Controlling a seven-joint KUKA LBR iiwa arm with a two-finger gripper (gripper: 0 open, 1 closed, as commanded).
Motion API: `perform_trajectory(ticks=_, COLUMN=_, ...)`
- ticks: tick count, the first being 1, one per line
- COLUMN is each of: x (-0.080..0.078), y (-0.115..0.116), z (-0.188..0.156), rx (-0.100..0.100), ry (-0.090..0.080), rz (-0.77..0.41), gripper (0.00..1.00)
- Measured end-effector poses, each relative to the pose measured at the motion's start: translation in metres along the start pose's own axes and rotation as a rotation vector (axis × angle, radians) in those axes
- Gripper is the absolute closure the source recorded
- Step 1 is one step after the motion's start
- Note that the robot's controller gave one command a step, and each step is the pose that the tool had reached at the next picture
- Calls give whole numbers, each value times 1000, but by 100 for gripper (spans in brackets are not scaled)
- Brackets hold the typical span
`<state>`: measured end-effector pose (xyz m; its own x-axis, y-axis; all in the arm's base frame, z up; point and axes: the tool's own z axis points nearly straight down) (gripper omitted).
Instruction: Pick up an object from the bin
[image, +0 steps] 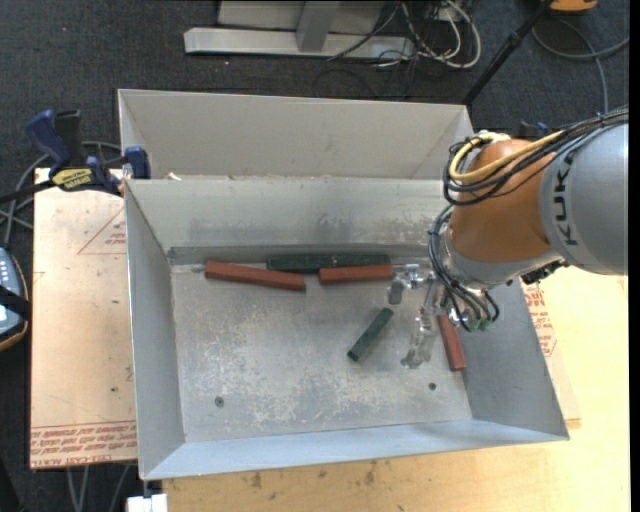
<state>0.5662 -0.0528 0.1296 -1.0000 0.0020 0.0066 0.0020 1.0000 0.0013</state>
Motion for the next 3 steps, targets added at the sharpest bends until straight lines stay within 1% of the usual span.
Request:
perform_trajectory(ticks=1, x=-26, y=36, z=61, rx=-1, ry=-5, rz=-231, gripper=0)
perform_trajectory(ticks=2, x=-27, y=35, z=59, rx=1, ry=-10, rz=-230, gripper=100)
perform_trajectory(ticks=3, x=-28, y=-56, z=44, rx=2, ry=-10, rz=187, gripper=100)
